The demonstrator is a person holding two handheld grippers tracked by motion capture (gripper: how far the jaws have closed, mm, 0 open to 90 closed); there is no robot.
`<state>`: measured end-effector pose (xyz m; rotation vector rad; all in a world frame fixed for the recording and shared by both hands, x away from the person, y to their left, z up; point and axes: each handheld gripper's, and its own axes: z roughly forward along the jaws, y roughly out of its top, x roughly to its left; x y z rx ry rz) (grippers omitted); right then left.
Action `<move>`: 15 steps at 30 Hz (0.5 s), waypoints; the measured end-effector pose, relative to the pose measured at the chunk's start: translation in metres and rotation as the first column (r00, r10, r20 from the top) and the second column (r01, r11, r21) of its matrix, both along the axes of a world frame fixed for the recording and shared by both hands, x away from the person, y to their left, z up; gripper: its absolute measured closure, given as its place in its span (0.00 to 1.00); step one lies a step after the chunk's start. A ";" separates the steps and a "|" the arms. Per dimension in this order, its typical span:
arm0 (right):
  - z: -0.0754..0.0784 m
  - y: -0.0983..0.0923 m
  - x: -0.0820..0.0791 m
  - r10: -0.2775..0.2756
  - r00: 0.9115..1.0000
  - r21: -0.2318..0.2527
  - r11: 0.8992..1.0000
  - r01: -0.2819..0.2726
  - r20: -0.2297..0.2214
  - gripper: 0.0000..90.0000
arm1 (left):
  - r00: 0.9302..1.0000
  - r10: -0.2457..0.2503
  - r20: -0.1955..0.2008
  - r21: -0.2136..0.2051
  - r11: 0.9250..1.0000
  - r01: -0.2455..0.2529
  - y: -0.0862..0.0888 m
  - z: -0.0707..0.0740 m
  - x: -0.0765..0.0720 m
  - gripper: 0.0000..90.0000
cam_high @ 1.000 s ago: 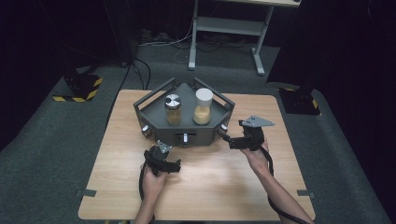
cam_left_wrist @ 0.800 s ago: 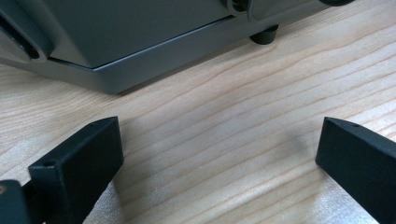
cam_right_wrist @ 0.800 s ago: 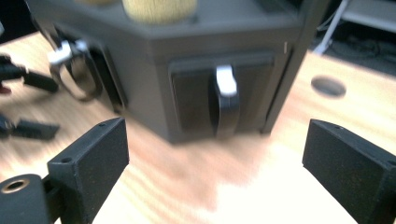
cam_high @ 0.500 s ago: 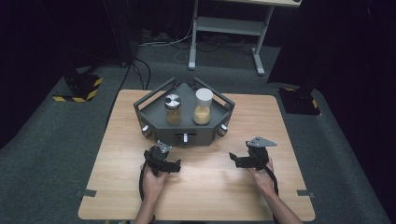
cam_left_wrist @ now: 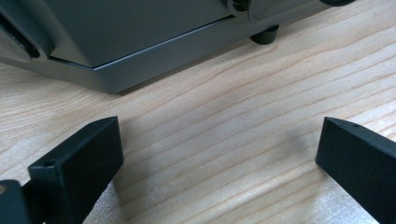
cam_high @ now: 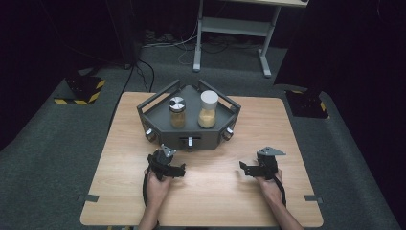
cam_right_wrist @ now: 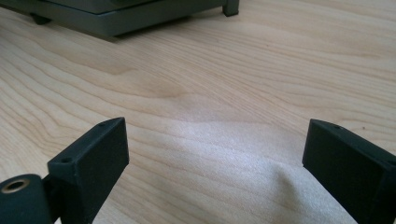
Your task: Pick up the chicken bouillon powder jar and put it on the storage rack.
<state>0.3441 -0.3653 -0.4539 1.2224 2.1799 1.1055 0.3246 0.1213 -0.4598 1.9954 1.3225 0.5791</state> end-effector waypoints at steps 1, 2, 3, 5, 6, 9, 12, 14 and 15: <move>-0.001 0.000 0.000 -0.003 1.000 -0.004 1.000 0.003 -0.001 0.07 | 1.000 0.000 0.000 0.000 1.000 0.000 0.000 0.000 0.000 0.01; -0.002 0.001 0.000 -0.009 1.000 -0.005 1.000 0.009 -0.006 0.07 | 1.000 0.000 0.000 0.000 1.000 0.000 0.000 0.000 0.000 0.01; -0.002 0.001 0.001 -0.010 1.000 -0.008 1.000 0.010 -0.012 0.07 | 1.000 0.002 0.000 0.000 1.000 -0.002 0.000 0.000 0.000 0.01; -0.003 0.004 0.003 -0.024 0.999 -0.017 1.000 0.024 -0.028 0.07 | 1.000 0.004 0.000 0.000 1.000 -0.004 -0.001 0.000 0.000 0.01; -0.003 0.004 0.003 -0.028 0.999 -0.017 0.999 0.028 -0.025 0.07 | 1.000 0.004 0.000 0.000 1.000 -0.004 -0.001 0.000 0.000 0.01; -0.002 0.007 0.005 -0.032 0.999 -0.032 0.999 0.031 -0.034 0.07 | 1.000 0.004 0.000 0.000 1.000 -0.004 -0.001 0.000 0.000 0.01; 0.000 0.009 0.009 -0.037 0.998 -0.044 0.998 0.035 -0.054 0.07 | 1.000 0.004 0.000 0.000 1.000 -0.004 -0.001 0.000 0.000 0.01; 0.000 0.010 0.009 -0.042 0.998 -0.051 0.998 0.039 -0.052 0.07 | 1.000 0.004 0.000 0.000 1.000 -0.004 -0.001 0.000 0.000 0.01; 0.000 0.011 0.009 -0.042 0.998 -0.056 0.998 0.039 -0.051 0.07 | 1.000 0.004 0.000 -0.001 1.000 -0.004 -0.001 0.000 0.000 0.01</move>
